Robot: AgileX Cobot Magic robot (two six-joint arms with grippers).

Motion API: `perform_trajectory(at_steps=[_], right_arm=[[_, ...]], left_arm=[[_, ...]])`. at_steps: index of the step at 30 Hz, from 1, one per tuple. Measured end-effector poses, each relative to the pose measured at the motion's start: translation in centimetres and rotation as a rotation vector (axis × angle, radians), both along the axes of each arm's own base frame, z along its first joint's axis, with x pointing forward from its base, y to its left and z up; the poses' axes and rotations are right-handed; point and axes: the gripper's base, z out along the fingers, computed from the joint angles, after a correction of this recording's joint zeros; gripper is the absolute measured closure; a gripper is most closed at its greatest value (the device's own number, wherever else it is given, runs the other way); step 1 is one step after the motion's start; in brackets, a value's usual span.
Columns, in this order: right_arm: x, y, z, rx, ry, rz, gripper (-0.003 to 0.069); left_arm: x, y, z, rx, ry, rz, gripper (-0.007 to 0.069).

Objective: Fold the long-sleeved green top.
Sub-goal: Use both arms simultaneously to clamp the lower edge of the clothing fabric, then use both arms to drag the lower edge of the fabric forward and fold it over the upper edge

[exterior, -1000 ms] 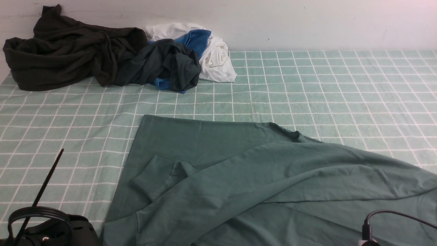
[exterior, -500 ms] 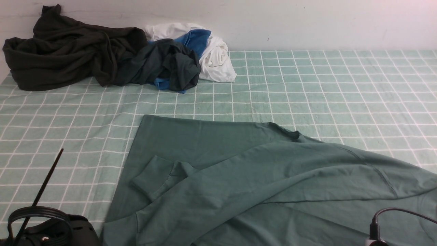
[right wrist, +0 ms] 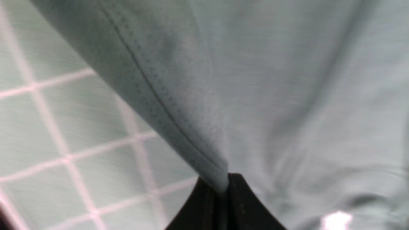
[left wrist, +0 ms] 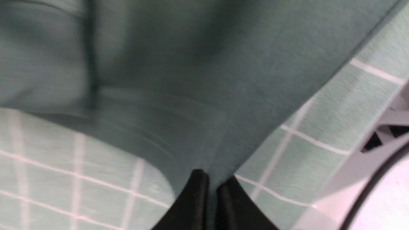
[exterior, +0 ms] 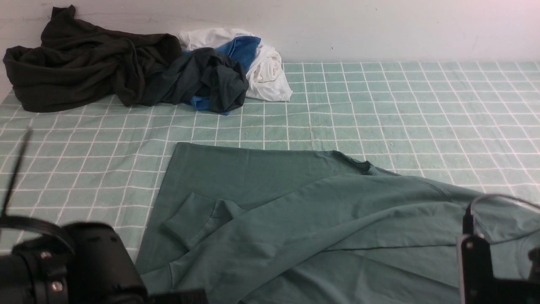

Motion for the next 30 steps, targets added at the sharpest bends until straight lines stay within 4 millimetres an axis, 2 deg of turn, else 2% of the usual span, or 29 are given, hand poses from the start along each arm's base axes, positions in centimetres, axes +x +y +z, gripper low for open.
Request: perform_trajectory(at_steps=[1, 2, 4, 5, 6, 7, 8, 9, 10, 11, 12, 13, 15, 16, 18, 19, 20, 22, 23, 24, 26, 30], right_arm=[[0.1, 0.0, 0.2, -0.001, -0.007, -0.003, 0.0645], [1.2, -0.1, 1.9, 0.007, -0.073, -0.015, 0.0645], [2.6, -0.3, 3.7, 0.043, -0.153, -0.050, 0.0645], [2.8, -0.3, 3.8, 0.046, -0.159, -0.054, 0.0645], [3.6, -0.4, 4.6, 0.066, -0.192, -0.073, 0.0645], [5.1, -0.7, 5.4, 0.103, -0.243, -0.116, 0.0645], [5.3, -0.8, 5.5, 0.108, -0.248, -0.122, 0.0645], [7.0, -1.0, 5.8, 0.143, -0.265, -0.158, 0.0645], [7.3, -1.1, 6.0, 0.151, -0.275, -0.166, 0.0645], [8.9, -1.3, 5.9, 0.175, -0.273, -0.190, 0.0645], [9.8, -1.4, 5.8, 0.180, -0.266, -0.195, 0.0645], [11.3, -1.5, 5.2, 0.182, -0.241, -0.207, 0.0645], [12.3, -1.7, 4.8, 0.183, -0.226, -0.216, 0.0645], [13.8, -2.0, 4.4, 0.185, -0.217, -0.234, 0.0645], [15.9, -2.5, 3.6, 0.188, -0.204, -0.262, 0.0645], [16.2, -2.5, 3.3, 0.187, -0.195, -0.265, 0.0645], [17.7, -2.8, 2.5, 0.194, -0.193, -0.287, 0.0645], [19.4, -3.1, 1.8, 0.204, -0.196, -0.305, 0.0645], [19.6, -3.2, 1.7, 0.206, -0.199, -0.307, 0.0645], [20.9, -3.2, 0.8, 0.212, -0.198, -0.315, 0.0645], [22.3, -3.1, -0.3, 0.212, -0.191, -0.315, 0.0645], [24.7, -2.8, -2.2, 0.236, -0.215, -0.329, 0.0620]], left_arm=[[0.3, -0.1, 0.4, -0.005, -0.019, 0.000, 0.0614], [2.1, 0.1, 2.3, -0.032, -0.094, 0.038, 0.0607], [4.4, 0.7, 4.5, -0.065, -0.168, 0.104, 0.0604], [4.6, 0.8, 4.4, -0.062, -0.167, 0.110, 0.0604], [5.8, 1.2, 5.3, -0.074, -0.191, 0.135, 0.0604], [7.9, 1.7, 6.6, -0.089, -0.224, 0.161, 0.0604], [8.1, 1.8, 6.7, -0.089, -0.226, 0.163, 0.0604], [10.3, 2.3, 7.1, -0.094, -0.236, 0.183, 0.0604], [10.4, 2.3, 7.3, -0.101, -0.244, 0.183, 0.0604], [12.8, 2.5, 7.4, -0.108, -0.255, 0.200, 0.0604], [13.9, 2.6, 7.4, -0.112, -0.259, 0.206, 0.0604], [15.8, 2.6, 7.3, -0.110, -0.268, 0.215, 0.0604], [17.3, 2.6, 6.9, -0.107, -0.266, 0.225, 0.0604], [19.2, 2.5, 7.0, -0.116, -0.285, 0.244, 0.0604], [21.8, 2.4, 6.6, -0.125, -0.306, 0.264, 0.0604], [22.2, 2.4, 6.3, -0.121, -0.300, 0.268, 0.0604], [23.8, 2.4, 6.2, -0.127, -0.316, 0.277, 0.0604], [25.7, 2.3, 5.5, -0.129, -0.321, 0.291, 0.0604], [25.9, 2.3, 5.4, -0.131, -0.322, 0.292, 0.0604], [27.2, 2.2, 4.6, -0.130, -0.323, 0.301, 0.0604], [28.6, 2.3, 3.3, -0.128, -0.321, 0.310, 0.0604], [30.6, 3.0, 0.9, -0.135, -0.329, 0.330, 0.0598]])
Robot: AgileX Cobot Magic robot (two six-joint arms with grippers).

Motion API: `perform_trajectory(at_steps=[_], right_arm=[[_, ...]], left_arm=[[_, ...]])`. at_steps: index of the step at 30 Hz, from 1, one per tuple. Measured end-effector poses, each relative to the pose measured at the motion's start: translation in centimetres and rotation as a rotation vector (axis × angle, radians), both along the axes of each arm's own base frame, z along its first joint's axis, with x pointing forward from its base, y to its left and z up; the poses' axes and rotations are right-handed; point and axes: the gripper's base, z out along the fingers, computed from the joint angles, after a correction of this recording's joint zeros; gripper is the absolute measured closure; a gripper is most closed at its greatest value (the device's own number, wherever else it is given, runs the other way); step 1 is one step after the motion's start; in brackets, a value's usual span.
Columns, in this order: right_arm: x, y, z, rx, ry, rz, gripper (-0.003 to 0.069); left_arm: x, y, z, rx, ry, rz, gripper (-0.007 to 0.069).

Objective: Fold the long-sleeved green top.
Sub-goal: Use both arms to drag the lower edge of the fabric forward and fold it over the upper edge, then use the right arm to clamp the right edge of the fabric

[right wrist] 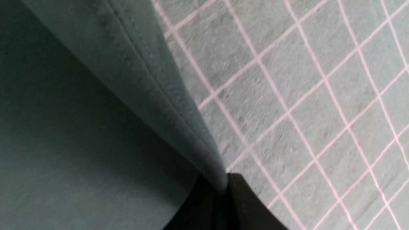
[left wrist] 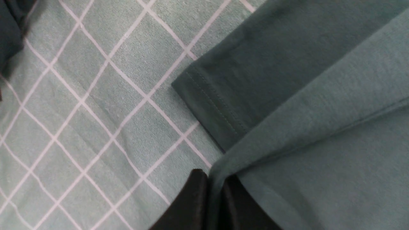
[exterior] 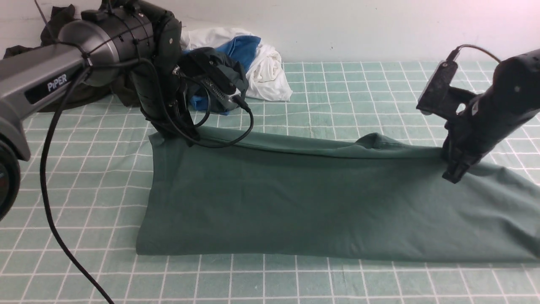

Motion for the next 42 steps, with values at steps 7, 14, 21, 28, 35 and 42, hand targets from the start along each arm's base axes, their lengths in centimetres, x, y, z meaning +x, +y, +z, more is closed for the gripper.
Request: perform_trajectory(at_steps=[7, 14, 21, 28, 35, 42], right_arm=[[2.2, 0.2, 0.6, 0.097, -0.086, -0.147, 0.0426], [1.7, 1.7, 2.2, 0.246, 0.031, -0.321, 0.0273], [0.9, 8.4, -0.2, 0.435, 0.180, -0.208, 0.0267], [2.1, 9.6, -3.6, 0.432, 0.164, -0.263, 0.0270], [0.8, 3.1, 1.9, 0.283, 0.162, -0.485, 0.0312], [-1.9, -2.6, 7.0, 0.267, 0.164, -0.640, 0.0371]], left_arm=[[1.6, 1.2, -1.9, -0.034, -0.037, 0.063, 0.0508], [2.2, 1.7, -0.8, -0.086, -0.071, 0.192, 0.0282], [1.4, 1.5, 0.3, -0.146, 0.028, 0.318, 0.0214], [-0.1, 1.4, 1.0, -0.162, 0.144, 0.354, 0.0398], [-5.6, -0.5, -0.4, -0.231, 0.337, 0.272, 0.0620], [-10.8, -0.1, -5.2, -0.216, 0.321, 0.263, 0.0628]])
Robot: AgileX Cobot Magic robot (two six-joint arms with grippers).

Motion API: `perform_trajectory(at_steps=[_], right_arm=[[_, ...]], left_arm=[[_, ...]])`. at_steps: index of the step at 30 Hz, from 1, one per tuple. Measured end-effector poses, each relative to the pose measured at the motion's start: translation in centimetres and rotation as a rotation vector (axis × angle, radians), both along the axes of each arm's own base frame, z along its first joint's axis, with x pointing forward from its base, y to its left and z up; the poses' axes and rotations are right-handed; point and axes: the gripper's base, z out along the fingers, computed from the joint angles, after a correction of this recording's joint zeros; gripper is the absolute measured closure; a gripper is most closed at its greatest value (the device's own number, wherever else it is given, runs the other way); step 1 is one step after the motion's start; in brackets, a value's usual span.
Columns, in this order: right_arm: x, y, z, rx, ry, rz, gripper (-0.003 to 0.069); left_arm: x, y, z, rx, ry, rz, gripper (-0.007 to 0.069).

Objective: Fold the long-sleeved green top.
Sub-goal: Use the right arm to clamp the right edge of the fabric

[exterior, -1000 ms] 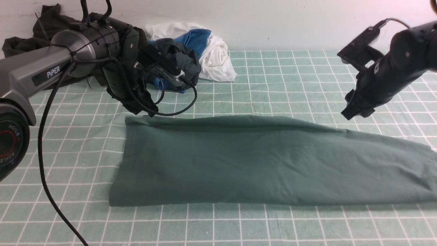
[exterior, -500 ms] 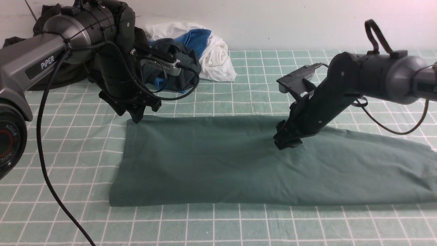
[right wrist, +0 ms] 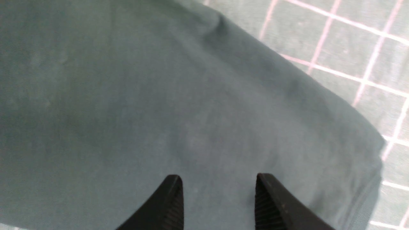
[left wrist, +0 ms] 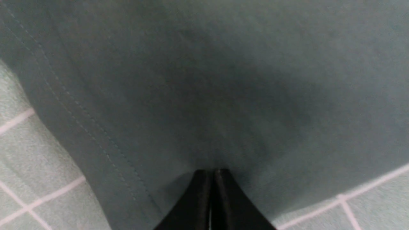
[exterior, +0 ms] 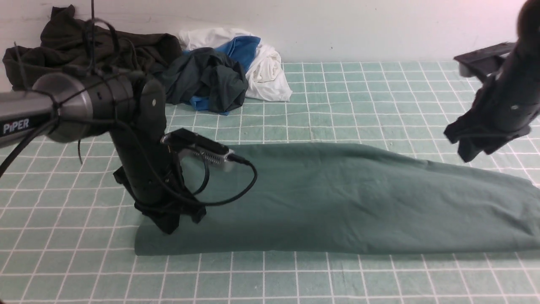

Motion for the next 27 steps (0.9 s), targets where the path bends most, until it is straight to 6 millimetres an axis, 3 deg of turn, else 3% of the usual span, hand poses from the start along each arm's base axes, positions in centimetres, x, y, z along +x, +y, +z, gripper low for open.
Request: perform_trajectory(at_steps=[1, 3, 6, 10, 14, 17, 22, 26, 27], right_arm=[[-0.1, -0.2, 0.2, 0.000, -0.003, -0.006, 0.0372], [-1.3, -1.6, 2.7, 0.009, -0.068, -0.051, 0.0396], [-2.7, -3.2, 5.0, 0.016, -0.131, -0.110, 0.0416], [-4.8, -5.2, 5.6, 0.015, -0.140, -0.176, 0.0424], [-7.0, -7.2, 3.6, 0.013, -0.063, -0.250, 0.0425], [-8.5, -9.2, 0.8, 0.017, 0.001, -0.324, 0.0425], [-9.1, -10.9, -1.9, 0.018, -0.019, -0.377, 0.0419], [-8.6, -12.3, -4.3, 0.022, -0.024, -0.416, 0.0349], [-7.9, -12.8, -5.4, 0.025, -0.030, -0.433, 0.0299]], left_arm=[[-0.2, 0.1, -0.3, 0.002, 0.003, 0.001, 0.0628], [-0.8, 0.3, -1.4, -0.003, -0.033, 0.019, 0.0628], [-0.9, 0.4, -2.0, -0.008, -0.050, 0.030, 0.0628], [-0.9, 0.4, -2.0, -0.007, -0.049, 0.030, 0.0628], [-0.9, 0.4, -2.1, -0.007, -0.048, 0.032, 0.0628], [-0.9, 0.4, -2.1, -0.008, -0.048, 0.036, 0.0628], [-0.9, 0.4, -2.1, -0.010, -0.046, 0.038, 0.0628], [-0.9, 0.4, -2.1, -0.011, -0.045, 0.039, 0.0628], [-0.9, 0.3, -2.1, -0.013, -0.044, 0.041, 0.0628]])
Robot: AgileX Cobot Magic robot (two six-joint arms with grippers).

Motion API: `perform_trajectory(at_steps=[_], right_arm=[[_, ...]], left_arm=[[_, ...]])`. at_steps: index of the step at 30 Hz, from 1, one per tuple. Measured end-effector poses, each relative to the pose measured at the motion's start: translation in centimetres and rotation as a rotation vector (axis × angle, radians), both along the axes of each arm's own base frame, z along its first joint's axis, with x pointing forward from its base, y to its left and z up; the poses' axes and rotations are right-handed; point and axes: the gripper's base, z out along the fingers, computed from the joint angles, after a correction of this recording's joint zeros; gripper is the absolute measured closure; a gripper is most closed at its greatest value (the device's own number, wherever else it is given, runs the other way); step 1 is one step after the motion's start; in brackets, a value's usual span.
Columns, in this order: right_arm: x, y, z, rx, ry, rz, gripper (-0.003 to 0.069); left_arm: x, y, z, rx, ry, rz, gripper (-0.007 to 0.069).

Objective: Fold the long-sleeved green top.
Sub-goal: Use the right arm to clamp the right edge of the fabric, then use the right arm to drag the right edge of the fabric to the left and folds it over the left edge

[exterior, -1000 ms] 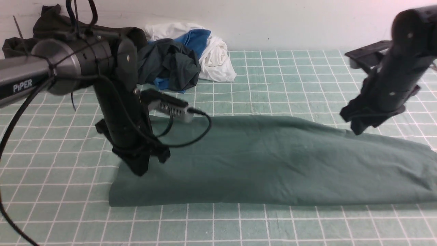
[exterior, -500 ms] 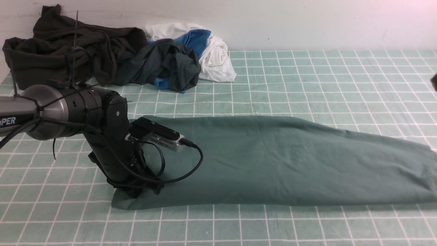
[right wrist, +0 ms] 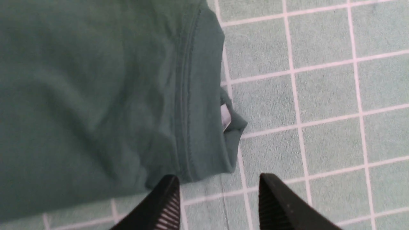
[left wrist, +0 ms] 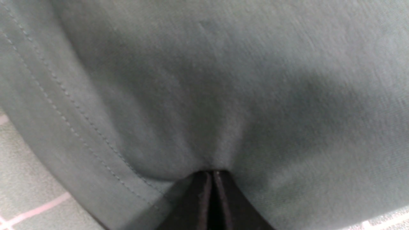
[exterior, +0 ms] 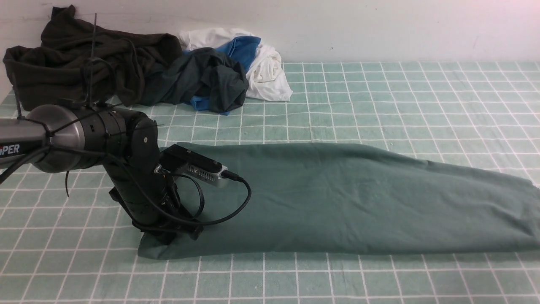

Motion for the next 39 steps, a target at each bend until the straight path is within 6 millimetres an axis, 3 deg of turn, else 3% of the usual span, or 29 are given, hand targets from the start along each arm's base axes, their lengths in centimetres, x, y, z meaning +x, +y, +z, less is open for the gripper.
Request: perform_trajectory(at_steps=[1, 6, 12, 14, 19, 22, 25, 26, 28, 32, 35, 36, 39], right_arm=[[0.0, 0.0, 0.0, -0.002, -0.005, -0.001, 0.0292], [2.2, -0.8, -3.8, 0.014, -0.022, -0.034, 0.0109], [3.2, -1.1, -7.5, 0.035, 0.027, -0.038, 0.0072], [3.3, -1.1, -7.8, 0.043, 0.030, -0.044, 0.0080], [3.3, -1.0, -7.9, 0.059, 0.034, -0.049, 0.0176], [3.2, -0.9, -7.9, 0.068, 0.048, -0.041, 0.0295], [3.0, -0.8, -7.9, 0.068, 0.067, -0.019, 0.0489], [3.0, -0.8, -7.9, 0.066, 0.071, -0.009, 0.0523], [3.1, -0.8, -7.5, 0.058, 0.072, 0.009, 0.0606], [3.0, -1.0, -5.7, 0.023, 0.065, 0.030, 0.0618], [3.4, -1.5, -0.6, -0.059, -0.057, 0.013, 0.0618], [3.4, -1.5, -0.2, -0.062, -0.064, 0.011, 0.0618], [3.3, -1.0, 5.5, -0.109, -0.208, 0.011, 0.0618]], left_arm=[[0.0, 0.0, 0.0, 0.000, 0.000, 0.000, 0.0628], [0.0, 0.0, -0.1, -0.003, 0.003, 0.003, 0.0628], [0.0, 0.0, -0.1, -0.004, 0.003, 0.005, 0.0628], [0.0, 0.0, -0.1, -0.004, 0.003, 0.005, 0.0628], [0.0, 0.0, -0.1, -0.005, 0.004, 0.005, 0.0628], [0.0, 0.0, -0.1, -0.005, 0.004, 0.005, 0.0628], [0.0, 0.0, -0.1, -0.005, 0.002, 0.006, 0.0628], [0.0, 0.0, -0.1, -0.005, 0.002, 0.006, 0.0628], [0.2, -0.1, 0.1, -0.007, -0.005, 0.006, 0.0628], [0.7, -0.2, 1.1, -0.018, -0.034, 0.006, 0.0628], [0.8, -0.3, 6.0, -0.059, -0.170, 0.005, 0.0628], [0.8, -0.3, 6.5, -0.063, -0.182, 0.005, 0.0628], [-1.5, 0.4, 13.0, -0.112, -0.343, 0.002, 0.0628]])
